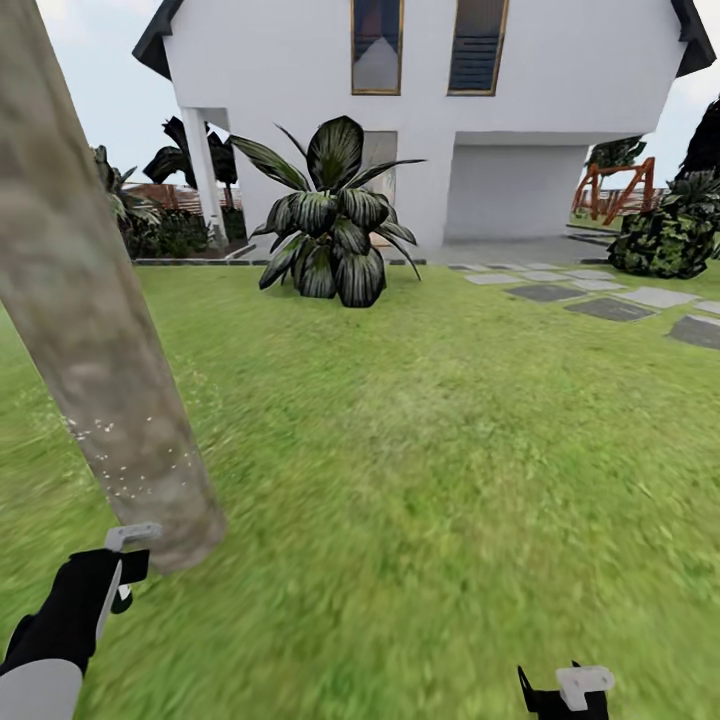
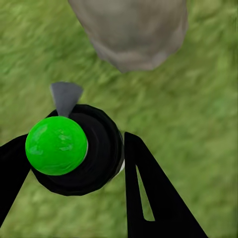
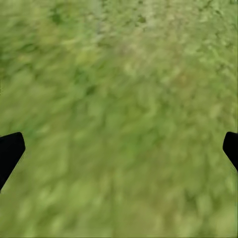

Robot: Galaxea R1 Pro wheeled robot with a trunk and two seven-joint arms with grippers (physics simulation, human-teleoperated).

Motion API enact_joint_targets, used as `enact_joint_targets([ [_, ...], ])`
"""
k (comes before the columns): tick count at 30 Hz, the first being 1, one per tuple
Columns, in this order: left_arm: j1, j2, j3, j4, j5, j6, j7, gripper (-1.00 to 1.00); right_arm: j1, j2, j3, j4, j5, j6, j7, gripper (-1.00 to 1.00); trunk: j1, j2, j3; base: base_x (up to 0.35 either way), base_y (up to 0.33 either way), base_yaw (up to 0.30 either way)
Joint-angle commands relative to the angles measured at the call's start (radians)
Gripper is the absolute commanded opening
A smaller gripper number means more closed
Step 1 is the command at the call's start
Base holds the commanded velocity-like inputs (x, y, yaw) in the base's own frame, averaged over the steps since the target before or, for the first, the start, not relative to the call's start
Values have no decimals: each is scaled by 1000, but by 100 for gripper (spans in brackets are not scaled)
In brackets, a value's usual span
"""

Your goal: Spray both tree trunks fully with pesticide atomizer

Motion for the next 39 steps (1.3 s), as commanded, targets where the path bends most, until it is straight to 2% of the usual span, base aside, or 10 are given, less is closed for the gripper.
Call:
enact_joint_targets([
  [1,0,0,0,0,-1,0,0,-100,0,0,0,0,0,0,0,100,0,0,0,235,-192,273],
  [6,0,-3,-1,3,1,1,-1,-100,0,0,0,0,0,0,0,100,0,0,0,126,-109,68],
  [9,0,-27,-6,6,-1,-2,-3,-100,0,0,1,0,0,0,0,100,0,0,0,6,-5,96],
  [13,1,-35,-9,3,-2,-3,-5,-100,0,1,1,0,0,0,0,100,0,0,0,1,-5,252],
  [23,1,-36,-9,1,-3,-2,-5,-100,0,0,0,0,0,0,0,100,0,0,0,0,-235,255],
  [33,1,-36,-9,1,-2,-2,-3,-100,0,1,1,0,0,0,0,100,0,0,0,4,-270,12],
  [39,1,-36,-9,2,-3,-2,-3,-100,0,1,1,0,0,0,0,100,0,0,0,173,-230,0],
])
